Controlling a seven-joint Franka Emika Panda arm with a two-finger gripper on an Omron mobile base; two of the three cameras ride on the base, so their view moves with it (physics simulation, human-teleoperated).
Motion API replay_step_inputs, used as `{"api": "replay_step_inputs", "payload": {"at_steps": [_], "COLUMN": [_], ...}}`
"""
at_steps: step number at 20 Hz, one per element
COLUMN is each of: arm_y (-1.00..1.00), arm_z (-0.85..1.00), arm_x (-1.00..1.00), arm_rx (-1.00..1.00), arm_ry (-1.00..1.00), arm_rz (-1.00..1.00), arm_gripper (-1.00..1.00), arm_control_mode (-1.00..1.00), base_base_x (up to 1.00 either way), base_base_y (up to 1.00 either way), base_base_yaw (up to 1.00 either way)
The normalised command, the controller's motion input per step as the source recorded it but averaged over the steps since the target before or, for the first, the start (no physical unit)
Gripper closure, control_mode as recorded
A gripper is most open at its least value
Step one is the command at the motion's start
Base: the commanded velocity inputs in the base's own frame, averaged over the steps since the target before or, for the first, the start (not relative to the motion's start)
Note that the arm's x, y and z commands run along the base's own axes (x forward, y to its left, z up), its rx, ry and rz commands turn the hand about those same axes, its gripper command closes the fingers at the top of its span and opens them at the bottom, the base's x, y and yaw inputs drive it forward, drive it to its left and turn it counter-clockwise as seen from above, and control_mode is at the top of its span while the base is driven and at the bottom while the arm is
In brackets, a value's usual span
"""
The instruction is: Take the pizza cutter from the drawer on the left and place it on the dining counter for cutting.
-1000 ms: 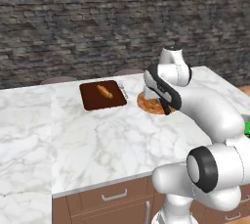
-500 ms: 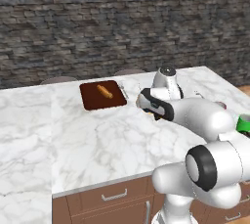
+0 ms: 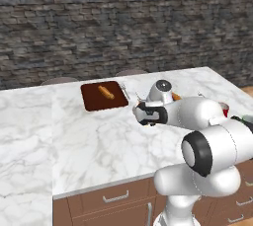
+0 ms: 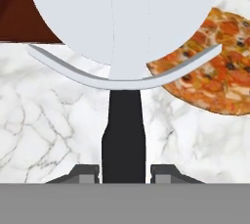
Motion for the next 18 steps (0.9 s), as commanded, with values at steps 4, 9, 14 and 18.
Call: {"api": "replay_step_inputs", "payload": {"at_steps": [4,9,14,18], "arm_y": [0.07,0.03,0.01,0.04], "arm_z": [-0.01,-0.05,-0.2,-0.24], "arm_x": [0.16,0.16,0.23,0.23], "arm_rx": [0.0,0.0,0.0,0.0], "arm_ry": [0.0,0.0,0.0,0.0], "arm_rz": [0.0,0.0,0.0,0.0], "arm_gripper": [1.0,1.0,1.0,1.0], "arm_control_mode": [-1.0,-1.0,-1.0,-1.0], "base_base_x": [0.0,0.0,0.0,0.0], "base_base_y": [0.0,0.0,0.0,0.0], "base_base_yaw": [0.0,0.0,0.0,0.0]}}
